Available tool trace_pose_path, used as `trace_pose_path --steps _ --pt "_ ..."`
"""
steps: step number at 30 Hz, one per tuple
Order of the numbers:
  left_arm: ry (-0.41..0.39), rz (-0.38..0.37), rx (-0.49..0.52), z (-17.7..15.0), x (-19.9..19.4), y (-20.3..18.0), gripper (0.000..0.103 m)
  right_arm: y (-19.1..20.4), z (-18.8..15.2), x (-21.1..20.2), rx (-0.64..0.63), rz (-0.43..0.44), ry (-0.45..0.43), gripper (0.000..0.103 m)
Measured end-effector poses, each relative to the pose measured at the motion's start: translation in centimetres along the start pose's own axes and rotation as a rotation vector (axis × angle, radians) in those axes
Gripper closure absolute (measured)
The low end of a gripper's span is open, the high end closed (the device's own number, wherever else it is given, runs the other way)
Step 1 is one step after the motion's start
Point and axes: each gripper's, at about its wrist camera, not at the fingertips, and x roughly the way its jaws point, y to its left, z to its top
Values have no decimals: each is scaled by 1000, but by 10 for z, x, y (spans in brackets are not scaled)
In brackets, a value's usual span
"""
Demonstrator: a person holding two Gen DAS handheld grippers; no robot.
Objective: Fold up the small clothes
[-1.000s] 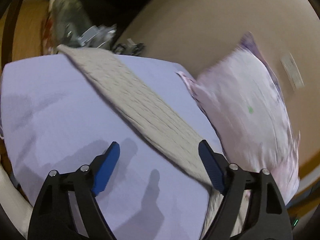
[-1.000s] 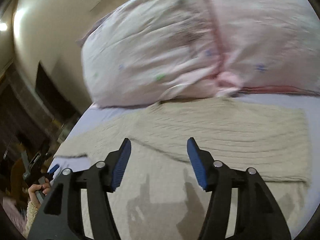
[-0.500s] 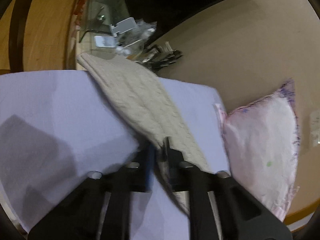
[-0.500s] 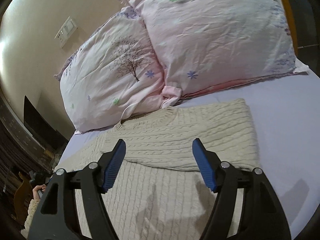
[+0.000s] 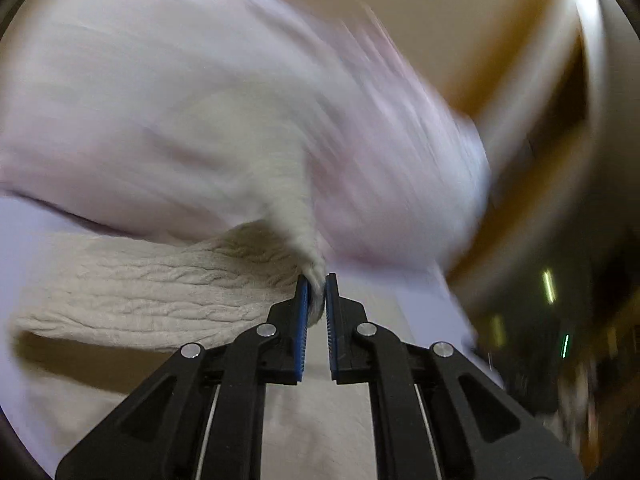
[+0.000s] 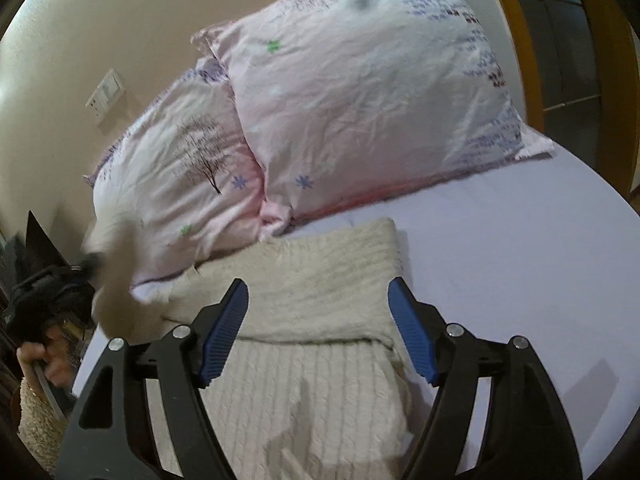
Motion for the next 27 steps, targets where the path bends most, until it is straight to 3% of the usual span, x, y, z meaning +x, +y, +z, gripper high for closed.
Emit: trace_pose_path --steps 1,3,5,8,10,12,15,17,21,27 --pt "95 -24 42 -13 28 -18 97 -3 -2 -1 3 -1 14 31" --pt "151 -33 82 -29 41 -27 97 -10 -9 -10 6 19 42 31" --pt "149 -9 111 -37 27 -22 97 -17 -18 -29 -18 36 52 25" --pt "109 3 94 -54 -29 4 94 -25 -29 -50 -38 94 89 22" --pt "84 12 96 -69 -69 22 83 -35 -45 -67 -12 181 142 22" --pt "66 41 101 -88 -112 38 52 -49 -70 -84 56 300 211 22" --pt "58 96 76 -127 -171 62 40 -59 -100 -105 69 361 276 22" --pt "61 101 12 -154 -200 79 36 -62 -117 -115 55 349 318 22" --pt "106 9 -116 -203 -221 110 35 -75 -158 -122 104 347 458 26" --pt "183 -30 -253 -254 -195 140 35 -101 -197 -85 311 429 566 30"
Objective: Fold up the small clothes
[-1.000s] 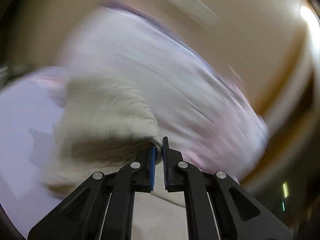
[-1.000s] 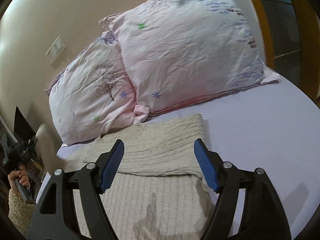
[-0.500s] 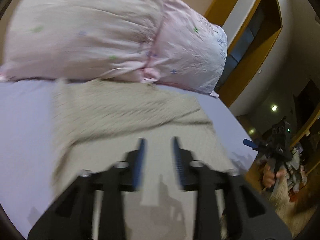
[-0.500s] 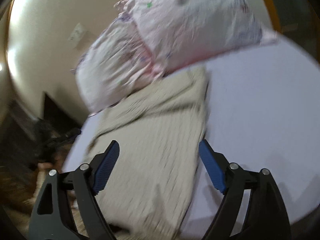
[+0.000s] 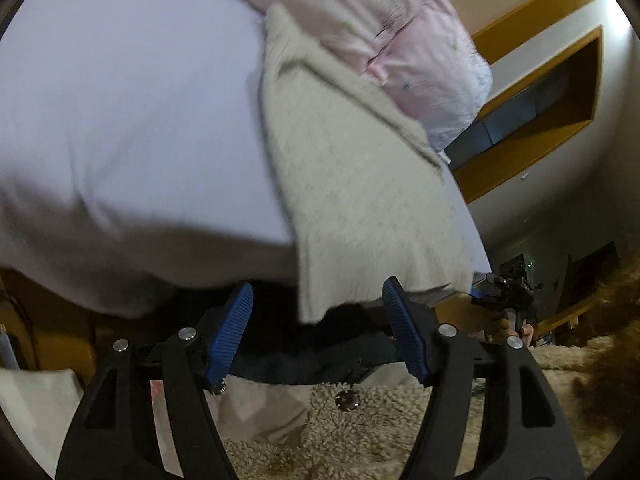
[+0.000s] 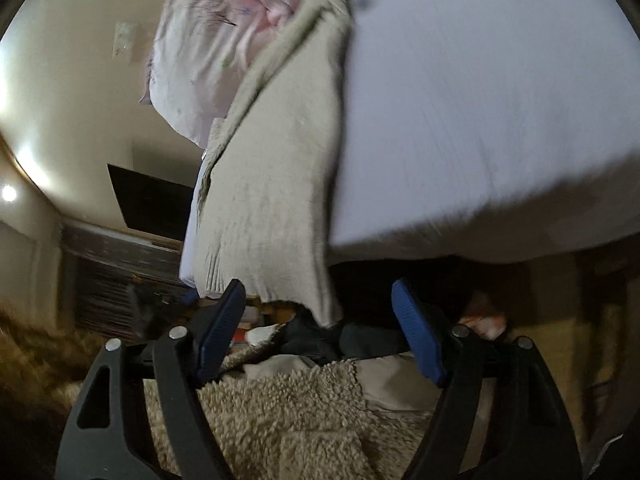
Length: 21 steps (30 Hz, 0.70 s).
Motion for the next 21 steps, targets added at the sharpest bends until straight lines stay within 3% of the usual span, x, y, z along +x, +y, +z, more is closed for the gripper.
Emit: trace_pose_path --steps 3,4,5,6,7,8,9,12,15,17,21 --pt "-11 -80 -28 -1 16 2 36 -4 1 17 15 106 18 37" --pt "-16 -95 -34 0 20 2 36 -4 2 20 16 135 21 44" --pt "-24 -114 -39 1 25 0 38 -4 1 26 13 174 25 58" --pt "-23 -121 -45 1 28 0 47 -2 2 28 10 187 28 69" --pt "-16 -127 -54 1 33 0 56 1 3 32 3 191 34 90" --pt "-2 -135 -73 1 36 1 79 3 3 33 -10 192 39 94" --pt "10 -140 -98 0 39 2 94 7 1 33 -32 184 35 95" --pt "-3 -151 -108 2 34 -7 97 27 6 17 -115 202 -26 95" --pt "-65 -161 -25 23 18 -33 97 65 29 -8 -239 225 -127 95" --pt "-146 -124 53 61 8 -54 97 90 49 -18 -322 224 -185 95" --pt "-322 -50 64 147 9 -63 97 145 126 -18 -464 199 -348 95"
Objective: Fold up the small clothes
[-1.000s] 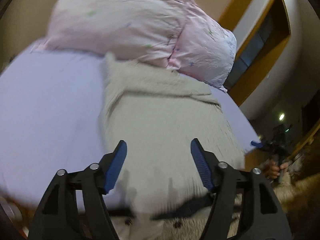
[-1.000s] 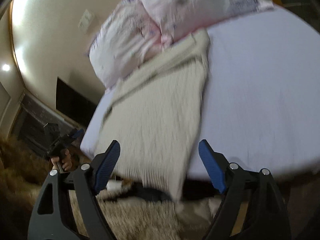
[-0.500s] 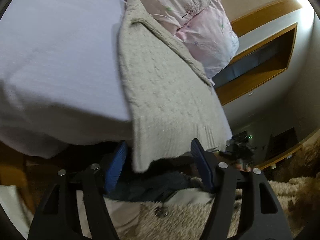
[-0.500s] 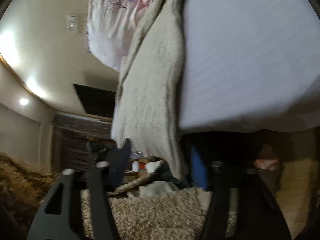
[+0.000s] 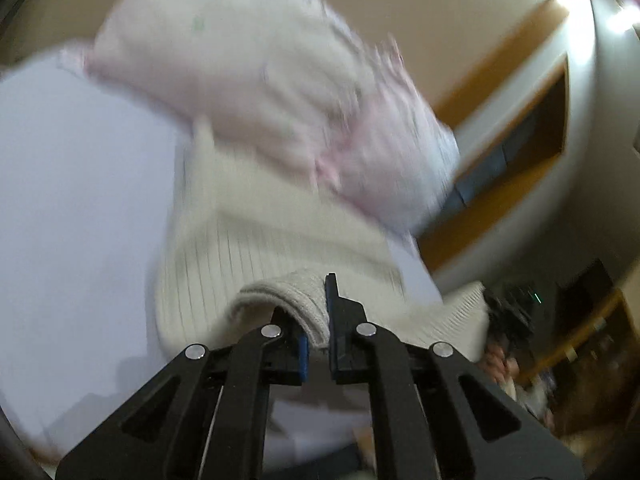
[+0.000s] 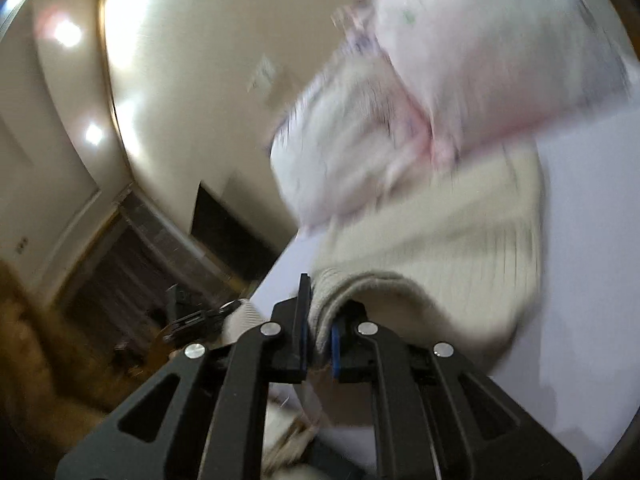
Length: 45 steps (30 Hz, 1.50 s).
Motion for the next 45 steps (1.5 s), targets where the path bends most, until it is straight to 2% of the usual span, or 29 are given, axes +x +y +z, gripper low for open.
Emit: trace_pose_path --steps 2,3,5,6,9,12,13,14,15,16,17,18,19,20,22,24,26,28,31,32,33,34,35,37,40,42,43,45 --pt "-64 75 -16 43 31 9 97 -14 36 26 -8 -40 -62 95" --pt "-78 122 -15 62 52 13 97 -27 58 44 15 -87 -101 95" --pt "-74 198 -9 88 94 24 97 -55 81 70 67 -170 -129 95" --pt "-60 228 -6 96 113 27 97 -79 93 92 131 -238 -130 95" --pt "26 296 -46 106 170 46 97 -132 94 132 284 -395 -88 95" --pt "81 336 -54 104 194 56 97 -159 85 146 376 -501 -86 93" --pt "90 331 -60 106 195 59 97 -164 84 146 403 -514 -101 84" --pt "96 319 -68 106 196 60 95 -166 83 142 422 -526 -126 61" --pt "103 305 -81 107 190 62 87 -164 82 135 420 -554 -187 46" --pt "110 284 -101 109 182 64 77 -161 83 130 405 -584 -234 15" --pt "99 284 -114 111 173 66 43 -156 83 121 383 -631 -280 3" --pt "71 294 -122 111 162 67 14 -145 81 111 335 -659 -338 3" --pt "32 306 -127 111 149 69 7 -138 83 105 299 -652 -352 3" --pt "-7 327 -132 108 134 70 6 -135 87 104 266 -644 -354 3" --pt "13 340 -158 100 120 81 7 -128 86 101 213 -645 -358 2" --pt "58 342 -194 92 117 93 20 -130 85 106 209 -626 -328 2" --pt "118 336 -226 81 120 104 27 -138 87 113 248 -581 -281 2" --pt "161 317 -247 69 129 110 33 -144 83 119 259 -571 -254 2" --pt "139 281 -226 59 131 101 39 -141 84 121 258 -553 -240 2" --pt "148 256 -242 55 135 96 45 -141 84 120 259 -543 -241 2" --pt "129 267 -240 52 135 91 49 -141 84 118 267 -525 -241 2" --pt "136 270 -248 48 138 87 62 -142 84 116 275 -510 -240 2" --pt "164 237 -282 46 144 86 83 -143 84 115 290 -483 -233 2" --pt "146 200 -319 47 143 74 84 -145 84 109 308 -454 -233 2" --pt "116 89 -246 65 143 32 85 -143 90 96 313 -430 -256 2" --pt "115 -26 -170 79 160 -19 85 -141 96 79 297 -430 -296 2" --pt "133 -100 -131 83 178 -48 85 -140 98 71 289 -435 -314 2" --pt "187 -203 -104 81 216 -83 84 -142 101 54 278 -458 -343 2"
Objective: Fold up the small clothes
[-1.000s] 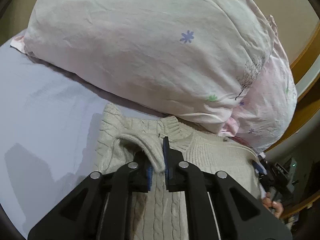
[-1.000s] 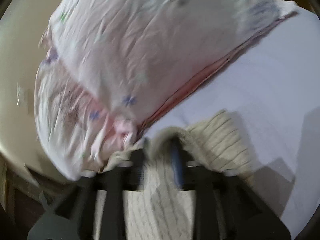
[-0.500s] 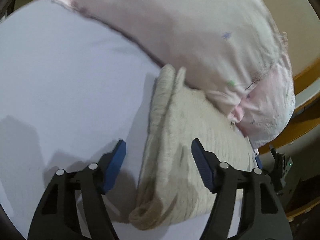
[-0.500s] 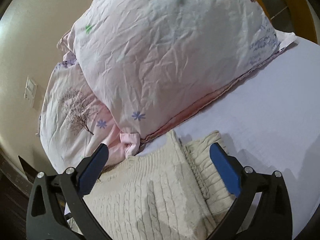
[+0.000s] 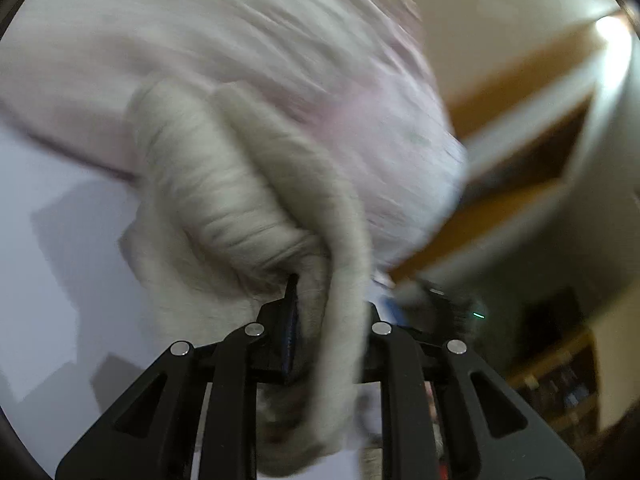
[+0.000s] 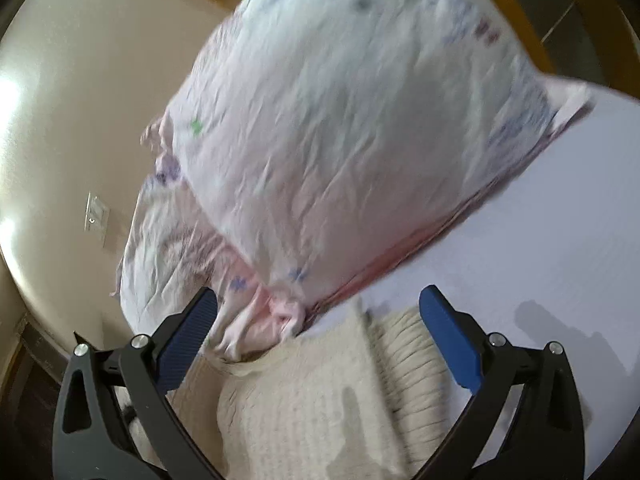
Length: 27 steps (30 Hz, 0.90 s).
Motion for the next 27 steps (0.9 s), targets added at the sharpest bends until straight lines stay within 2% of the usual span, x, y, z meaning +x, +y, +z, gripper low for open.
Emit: trace_pose_path --steps 1,2,3,5,7,8,9,10,11,13,14,17,19,22,24,25,26,27 --pt "65 -69 3 -2 36 -14 83 -4 4 -4 -1 -7 -6 2" --pt "113 -103 -2 -3 59 -20 80 -12 10 -9 9 -14 0 2" --pt "200 -157 -12 -8 92 -27 78 -19 13 -11 26 -11 10 2" --pt "288 -243 -46 -17 121 -33 78 -35 18 -12 75 1 46 2" --pt "286 -250 -27 -22 115 -38 78 -48 21 -7 123 15 120 2" --pt "269 -232 -4 -22 109 -39 78 -50 21 -4 131 15 158 2" --pt "232 -175 29 -18 94 -37 74 -51 20 1 134 14 198 2" --pt "196 -99 56 -13 81 -33 57 -49 17 7 129 13 244 2" --pt "147 26 93 -11 63 -29 41 -47 14 12 120 10 286 2" --pt "95 224 159 -12 37 -18 39 -40 3 27 88 -2 383 2" --pt "94 275 169 -14 31 -14 38 -35 -4 37 66 -15 440 2" --pt "117 415 161 -24 24 6 31 -27 -18 53 26 -58 508 2" --pt "158 451 149 -30 29 19 29 -25 -28 61 0 -85 547 2" --pt "174 449 163 -39 42 20 23 -17 -35 62 -41 -87 536 4" --pt "178 442 160 -40 51 24 22 -14 -40 62 -47 -75 537 23" --pt "173 428 147 -41 54 26 22 -11 -44 62 -65 -84 536 45" --pt "165 399 122 -42 59 31 23 -9 -46 64 -71 -88 544 55" --pt "148 376 123 -43 59 33 31 -8 -50 65 -57 -83 542 58"
